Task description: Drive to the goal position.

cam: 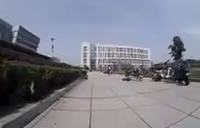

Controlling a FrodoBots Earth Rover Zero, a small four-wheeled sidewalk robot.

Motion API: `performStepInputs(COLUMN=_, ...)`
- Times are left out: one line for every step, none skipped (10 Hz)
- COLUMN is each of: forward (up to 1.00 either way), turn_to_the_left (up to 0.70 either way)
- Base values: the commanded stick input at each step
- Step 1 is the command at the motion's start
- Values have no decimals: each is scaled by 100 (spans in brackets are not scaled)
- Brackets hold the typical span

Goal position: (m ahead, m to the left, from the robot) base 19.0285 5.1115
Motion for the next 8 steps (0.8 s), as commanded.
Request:
performStepInputs(forward=85, turn_to_the_left=0)
performStepInputs(forward=85, turn_to_the_left=0)
performStepInputs(forward=85, turn_to_the_left=0)
performStepInputs(forward=85, turn_to_the_left=0)
performStepInputs(forward=85, turn_to_the_left=0)
performStepInputs(forward=85, turn_to_the_left=0)
performStepInputs(forward=85, turn_to_the_left=0)
performStepInputs(forward=85, turn_to_the_left=0)
